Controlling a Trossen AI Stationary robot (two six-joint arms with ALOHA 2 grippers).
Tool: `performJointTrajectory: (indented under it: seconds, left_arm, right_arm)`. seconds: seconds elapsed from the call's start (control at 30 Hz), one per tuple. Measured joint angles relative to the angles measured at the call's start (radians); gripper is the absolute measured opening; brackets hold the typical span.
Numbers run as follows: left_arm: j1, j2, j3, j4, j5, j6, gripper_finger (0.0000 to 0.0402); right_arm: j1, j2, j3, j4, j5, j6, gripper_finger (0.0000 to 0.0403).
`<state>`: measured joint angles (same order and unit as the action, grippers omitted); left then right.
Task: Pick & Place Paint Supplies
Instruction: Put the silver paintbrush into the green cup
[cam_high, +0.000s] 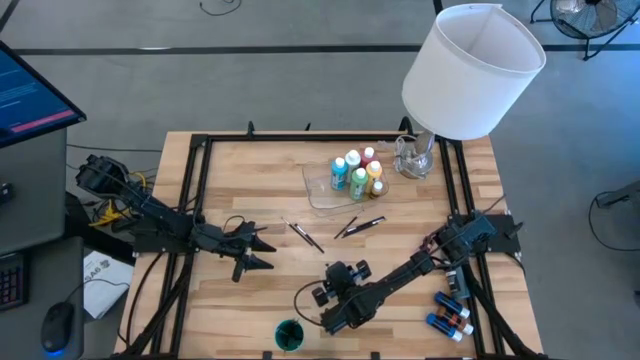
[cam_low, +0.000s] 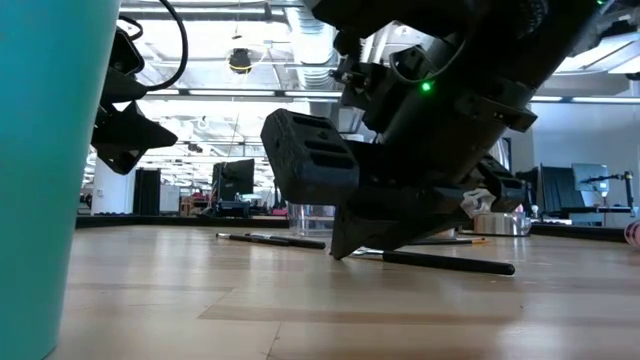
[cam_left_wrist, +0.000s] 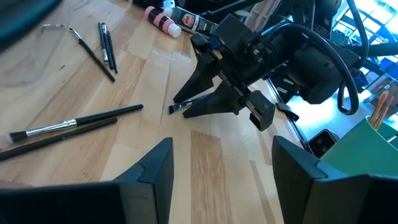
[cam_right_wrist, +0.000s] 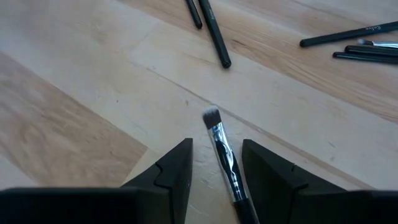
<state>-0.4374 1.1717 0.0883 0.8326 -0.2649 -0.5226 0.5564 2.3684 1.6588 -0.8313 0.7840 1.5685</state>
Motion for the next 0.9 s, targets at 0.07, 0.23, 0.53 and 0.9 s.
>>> performJointTrajectory:
  seconds: [0.07, 0.23, 0.53, 0.9]
  left_arm:
    - [0.000, 0.000, 0.000, 0.000, 0.000, 0.000, 0.0163]
    - [0.000, 0.000, 0.000, 0.001, -0.001, 0.002, 0.0163]
    - [0.000, 0.000, 0.000, 0.004, -0.001, 0.002, 0.0163]
    - [0.000, 0.000, 0.000, 0.006, -0.001, 0.002, 0.0163]
  right_arm:
    - [0.007, 0.000, 0.000, 0.000, -0.004, -0.005, 0.0131]
    - [0.011, 0.000, 0.000, 0.000, -0.006, -0.005, 0.0127]
    - [0.003, 0.000, -0.001, 0.004, -0.034, -0.005, 0.0082]
    - [0.001, 0.000, -0.001, 0.009, -0.025, -0.019, 0.0009]
